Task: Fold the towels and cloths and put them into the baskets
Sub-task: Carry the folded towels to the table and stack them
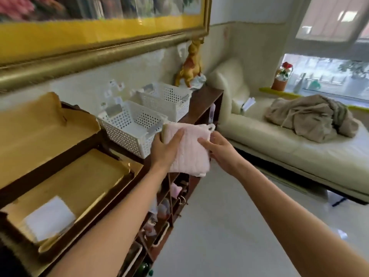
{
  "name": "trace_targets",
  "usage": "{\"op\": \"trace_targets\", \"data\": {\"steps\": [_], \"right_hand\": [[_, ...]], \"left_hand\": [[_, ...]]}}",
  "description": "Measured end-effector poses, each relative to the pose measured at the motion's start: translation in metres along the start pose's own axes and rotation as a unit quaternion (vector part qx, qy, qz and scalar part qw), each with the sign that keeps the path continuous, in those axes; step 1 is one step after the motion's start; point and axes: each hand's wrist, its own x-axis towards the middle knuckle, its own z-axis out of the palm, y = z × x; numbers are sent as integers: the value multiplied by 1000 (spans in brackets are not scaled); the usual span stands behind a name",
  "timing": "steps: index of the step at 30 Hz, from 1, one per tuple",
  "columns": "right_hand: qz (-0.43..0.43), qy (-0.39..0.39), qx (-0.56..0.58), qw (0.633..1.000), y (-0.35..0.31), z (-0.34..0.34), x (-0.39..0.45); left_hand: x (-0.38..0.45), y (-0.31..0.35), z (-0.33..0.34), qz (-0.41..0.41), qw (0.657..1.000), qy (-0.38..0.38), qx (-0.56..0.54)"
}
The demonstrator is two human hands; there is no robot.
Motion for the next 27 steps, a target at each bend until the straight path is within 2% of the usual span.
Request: {"op": "trace_targets", "data": {"steps": [4,6,10,13,17,20,23,25,27], "right_hand": [[-14,-94,-14,995,-20,14,100],[-28,-117,-28,992,-29,22,138],[-47,-139,-31,989,-47,39,208],[-75,-148,-120,979,-56,45,259],[-158,-215,-285,921,-60,59,314],[-235,-286,-289,883,-54,75,335],[-300,-351,-276,843,-45,88,355],[-312,-405,-307,803,-38,92,370],[-307,-437,-341,774,-26,94,380]], "left_hand": [[75,9,-9,26,996,88,-2],[103,14,-16,50,993,107,3],[162,18,-29,95,988,119,4],[202,21,-44,118,988,100,29],[225,11,-58,138,984,78,81],[232,-6,-69,140,975,73,159],[231,-10,-72,134,958,99,234],[226,-15,-62,121,946,138,266],[217,-24,-57,69,947,148,278]]}}
